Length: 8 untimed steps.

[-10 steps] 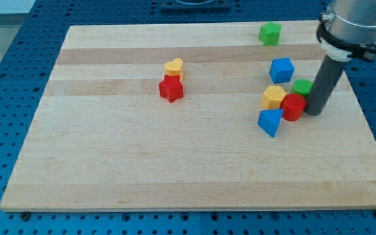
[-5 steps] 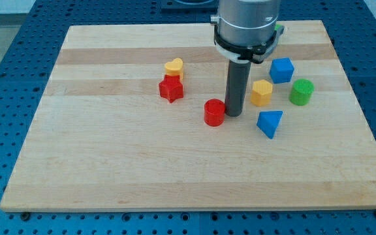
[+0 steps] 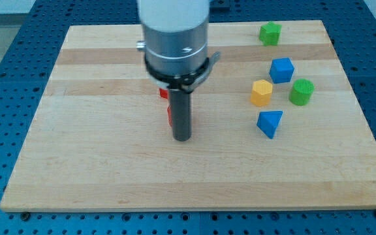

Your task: Move the red circle closer to the red star

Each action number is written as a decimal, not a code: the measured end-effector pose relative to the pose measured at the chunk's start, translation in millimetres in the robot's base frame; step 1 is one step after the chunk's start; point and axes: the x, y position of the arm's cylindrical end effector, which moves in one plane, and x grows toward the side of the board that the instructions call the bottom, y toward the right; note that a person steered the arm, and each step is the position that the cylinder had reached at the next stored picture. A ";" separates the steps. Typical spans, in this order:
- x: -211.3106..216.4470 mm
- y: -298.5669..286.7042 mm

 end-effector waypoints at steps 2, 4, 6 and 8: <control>2.8 -33.7; 0.9 -4.1; -27.1 -4.1; -57.7 -4.1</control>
